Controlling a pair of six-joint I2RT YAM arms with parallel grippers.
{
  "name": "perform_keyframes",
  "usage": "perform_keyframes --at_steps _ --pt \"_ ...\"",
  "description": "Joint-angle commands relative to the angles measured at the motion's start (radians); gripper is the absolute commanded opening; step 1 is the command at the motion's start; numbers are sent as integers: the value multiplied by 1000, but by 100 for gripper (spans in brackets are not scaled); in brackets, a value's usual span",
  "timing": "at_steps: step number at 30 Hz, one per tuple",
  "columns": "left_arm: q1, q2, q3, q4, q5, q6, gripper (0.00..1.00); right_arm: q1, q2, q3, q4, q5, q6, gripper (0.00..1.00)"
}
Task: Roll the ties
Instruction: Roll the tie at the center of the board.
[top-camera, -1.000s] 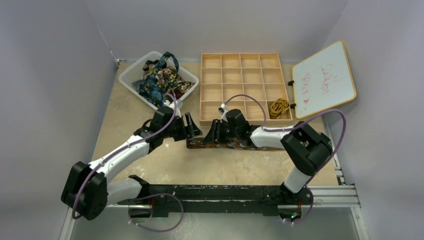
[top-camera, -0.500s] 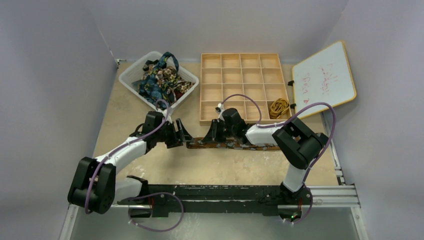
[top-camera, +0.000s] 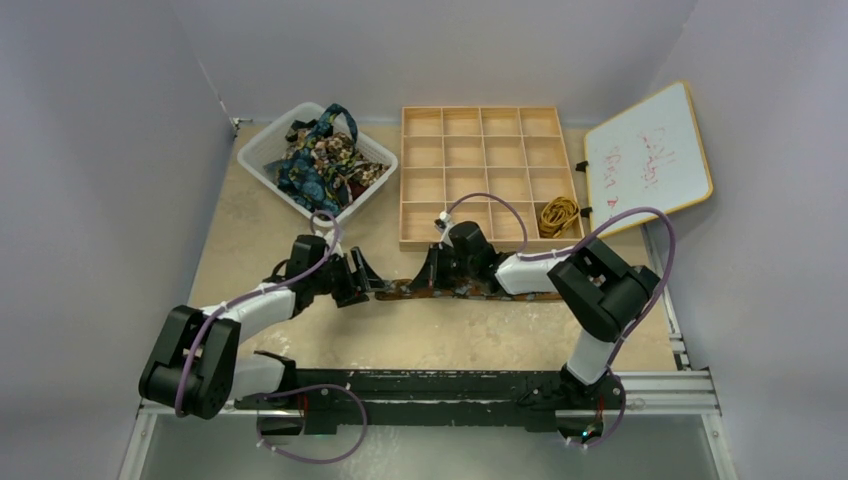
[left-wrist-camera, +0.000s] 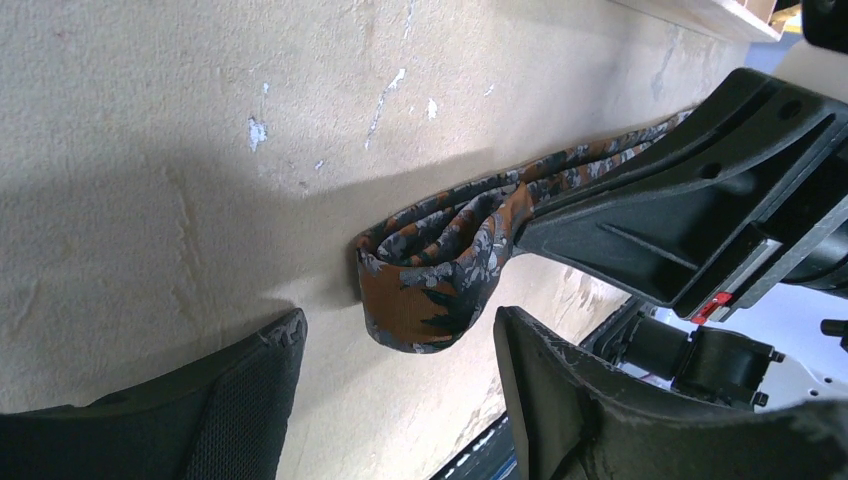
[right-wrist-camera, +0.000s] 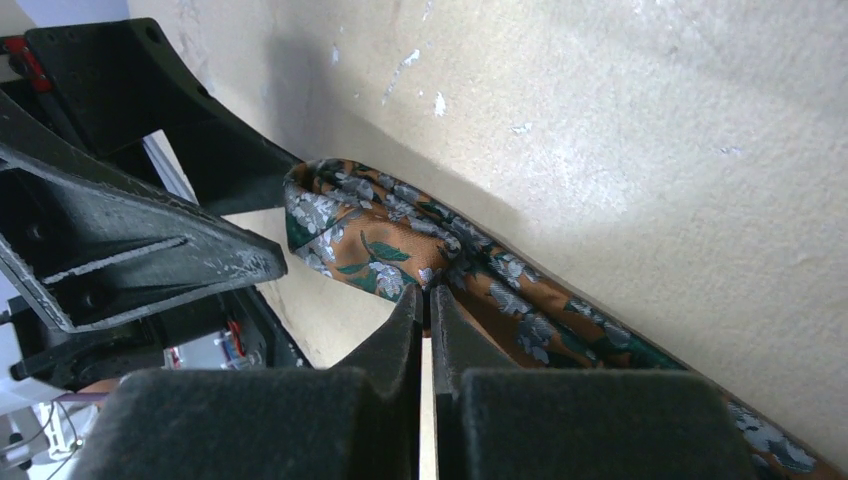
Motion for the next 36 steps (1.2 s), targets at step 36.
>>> perform_keyframes --at_steps 36 --pt "4 105 -81 213 23 47 30 -5 -48 -9 -95 13 -57 0"
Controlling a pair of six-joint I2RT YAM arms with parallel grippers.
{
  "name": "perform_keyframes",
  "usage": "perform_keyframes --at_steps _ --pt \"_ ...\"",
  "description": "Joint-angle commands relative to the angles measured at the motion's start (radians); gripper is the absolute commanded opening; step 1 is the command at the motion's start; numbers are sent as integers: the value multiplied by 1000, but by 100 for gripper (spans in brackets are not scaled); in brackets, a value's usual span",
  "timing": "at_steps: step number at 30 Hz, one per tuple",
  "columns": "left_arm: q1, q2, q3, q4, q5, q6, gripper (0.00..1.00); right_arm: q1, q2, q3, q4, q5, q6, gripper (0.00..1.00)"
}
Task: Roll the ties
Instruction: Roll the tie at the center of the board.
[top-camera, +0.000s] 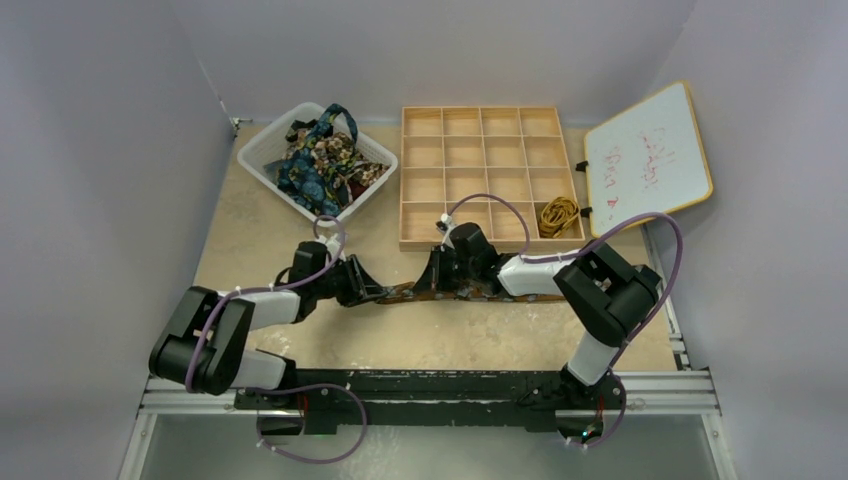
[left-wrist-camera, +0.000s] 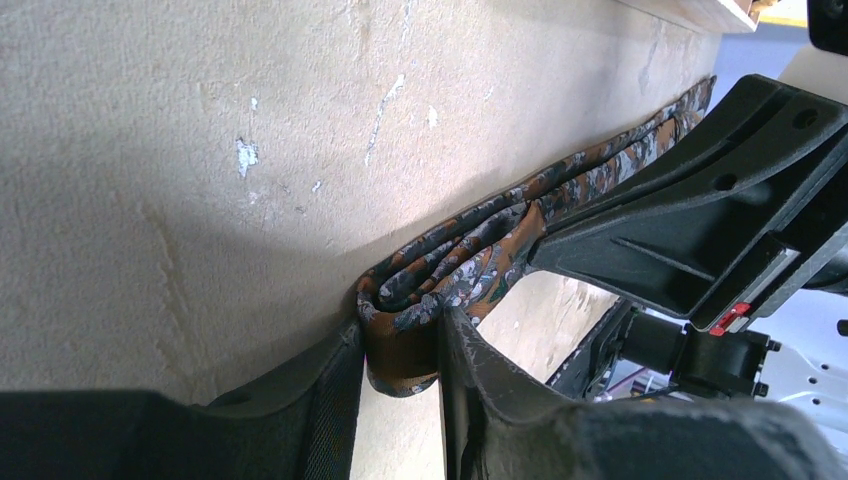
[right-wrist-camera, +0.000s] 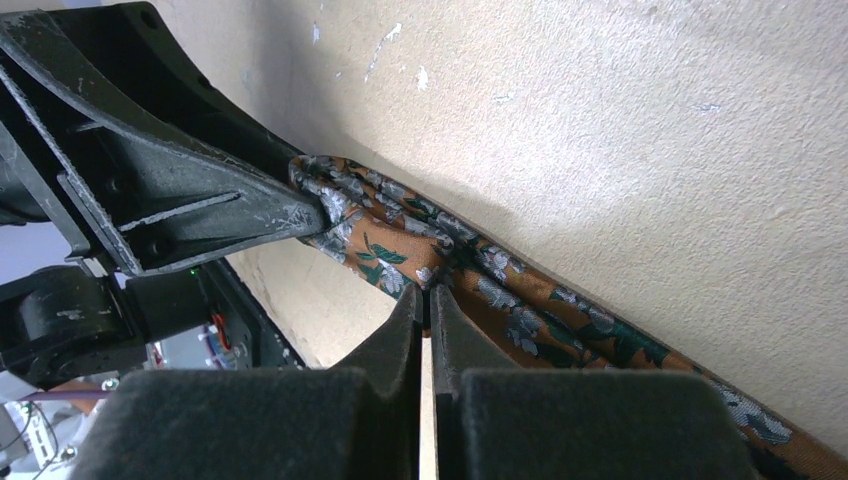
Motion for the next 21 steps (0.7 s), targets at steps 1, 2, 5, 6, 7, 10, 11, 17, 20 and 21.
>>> perform_keyframes --at_steps 1,2,5,6,7,10,11,17,20,21 --pt "3 -19 3 -56 -18 94 29 -5 -12 6 -43 -13 -38 0" --pt "4 -29 3 -63 -21 99 27 -5 -20 3 -51 -9 -39 0" --pt "4 -55 6 -80 -18 117 30 -5 -43 -17 -57 3 -34 0" --pt "4 -61 9 -85 -13 121 34 -6 -46 -22 -55 2 -32 0" --pt "4 -68 12 -88 -7 125 38 -6 -45 -21 -60 2 -33 0" --pt "4 -89 24 -117 2 124 46 -6 -28 -16 -61 10 -35 0" --pt "4 -97 28 -126 4 121 48 -5 -19 -15 -64 9 -34 0" --pt "4 -121 -15 -83 47 42 54 -5 -17 -31 -64 8 -19 0" --pt "4 -110 -51 -3 68 -8 55 -5 -20 -25 -55 10 -22 0" --pt "4 -104 -57 16 75 -21 55 -5 -22 -25 -55 5 -22 0"
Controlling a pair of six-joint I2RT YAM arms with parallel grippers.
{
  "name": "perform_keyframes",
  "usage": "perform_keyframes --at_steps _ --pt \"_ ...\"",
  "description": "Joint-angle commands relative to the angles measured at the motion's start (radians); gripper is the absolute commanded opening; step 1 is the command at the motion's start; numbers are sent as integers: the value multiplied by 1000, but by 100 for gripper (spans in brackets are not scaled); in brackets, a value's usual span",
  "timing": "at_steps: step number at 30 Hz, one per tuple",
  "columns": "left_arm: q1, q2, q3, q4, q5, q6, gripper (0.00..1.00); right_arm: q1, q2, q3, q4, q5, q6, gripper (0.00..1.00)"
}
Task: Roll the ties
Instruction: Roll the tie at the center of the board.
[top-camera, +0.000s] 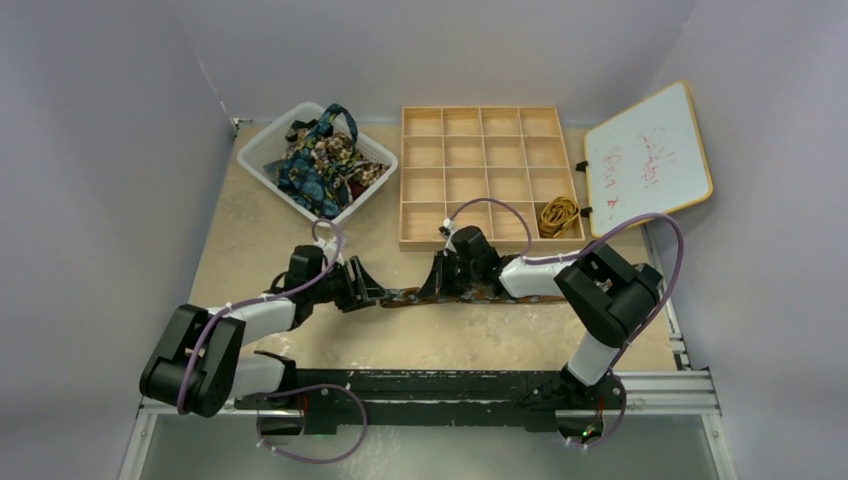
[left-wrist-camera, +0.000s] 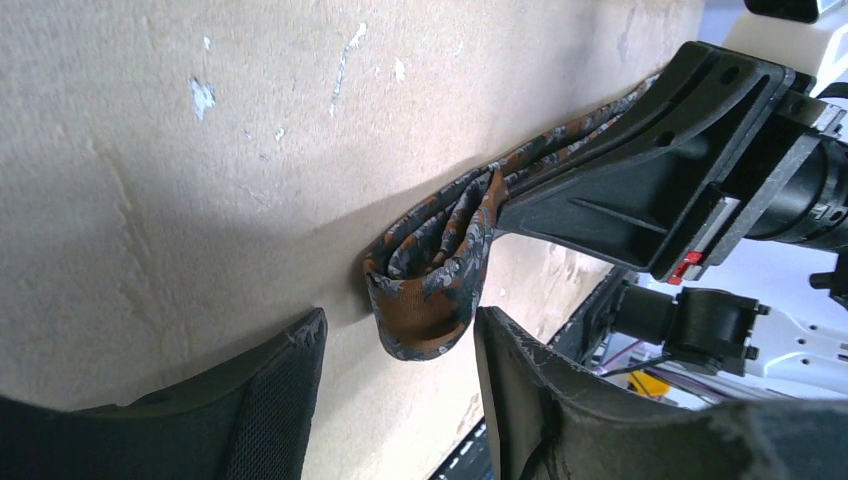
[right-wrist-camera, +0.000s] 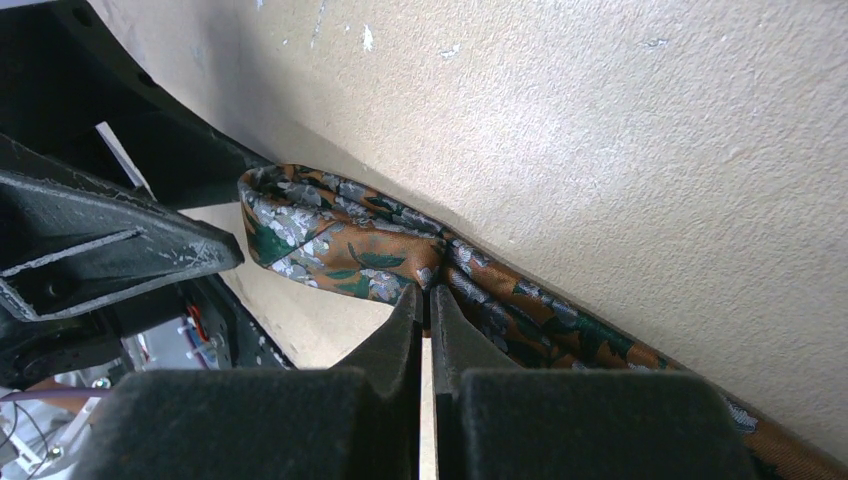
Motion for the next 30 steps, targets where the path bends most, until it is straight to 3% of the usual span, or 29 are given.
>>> perform_keyframes --at_steps 1,20,30 --pt "3 9 -43 102 46 -69 55 -5 -17 -5 -7 -1 -8 0" --pt "3 10 -64 156 57 -117 53 -3 14 -11 40 -113 -2 9" --pt "4 -176 -52 -25 -30 -91 65 -19 -154 21 -95 -59 -83 47"
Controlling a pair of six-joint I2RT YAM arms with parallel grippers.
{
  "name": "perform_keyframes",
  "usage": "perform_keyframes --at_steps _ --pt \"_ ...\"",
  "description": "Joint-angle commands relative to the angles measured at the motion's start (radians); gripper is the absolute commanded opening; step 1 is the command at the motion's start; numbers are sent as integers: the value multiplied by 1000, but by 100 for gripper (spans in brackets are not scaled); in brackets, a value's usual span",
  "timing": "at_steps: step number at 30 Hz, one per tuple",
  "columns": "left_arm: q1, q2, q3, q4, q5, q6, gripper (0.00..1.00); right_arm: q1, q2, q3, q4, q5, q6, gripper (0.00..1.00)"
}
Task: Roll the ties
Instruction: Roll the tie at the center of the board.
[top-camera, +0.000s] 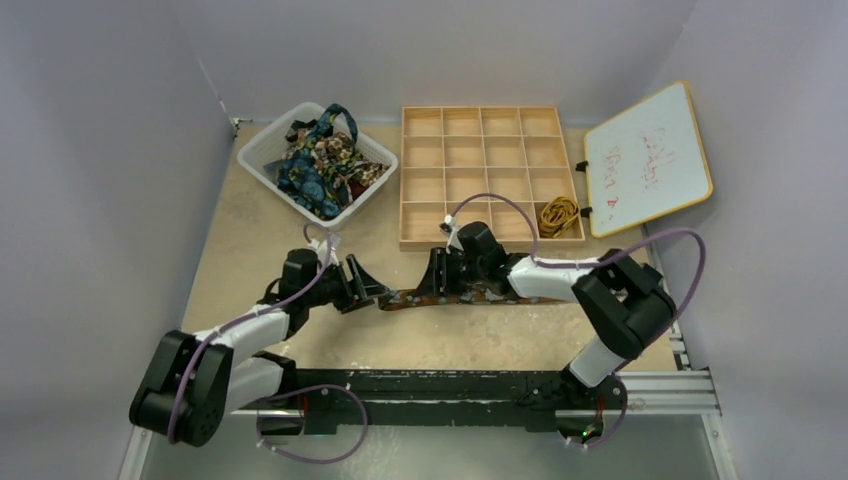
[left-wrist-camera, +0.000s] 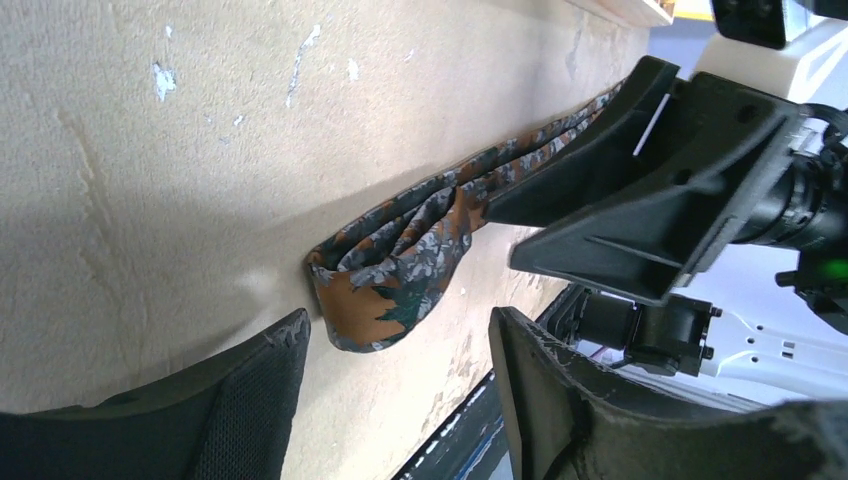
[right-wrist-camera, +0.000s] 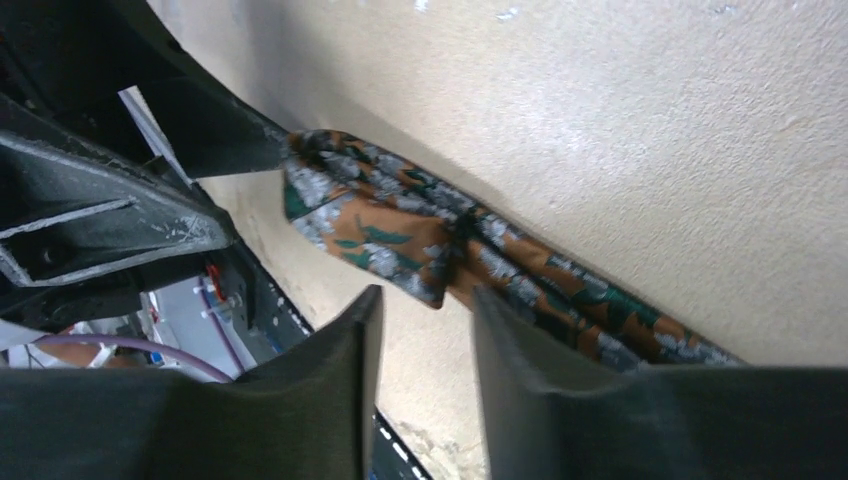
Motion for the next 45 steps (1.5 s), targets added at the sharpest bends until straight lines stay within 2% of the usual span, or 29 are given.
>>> perform_keyframes --at_steps 1,3,4,6,10,14,22,29,34,45 --pt "4 -97 4 -78 -48 20 65 -5 -119 30 -77 52 -49 50" --pt "4 -117 9 -104 -53 26 66 -5 -148 38 -98 82 -54 54" --pt "4 -128 10 -113 -50 30 66 -6 -160 40 -110 105 -50 63" --pt "4 -137 15 -130 -46 42 66 -6 -176 38 -112 121 -38 68" --pt "4 -142 20 -160 -51 55 66 -5 -160 31 -62 86 -19 59" --pt "4 -115 12 -133 -41 46 66 -6 -70 42 -3 46 7 47" --pt "4 -51 -2 -50 -5 31 65 -5 19 11 97 -4 56 38" --pt "4 22 -11 24 20 13 64 -5 64 1 113 4 65 18" --pt "4 51 -21 72 29 -7 64 -5 62 -12 134 -4 76 13" --pt "4 165 -42 202 69 -43 57 -5 77 -67 204 6 114 12"
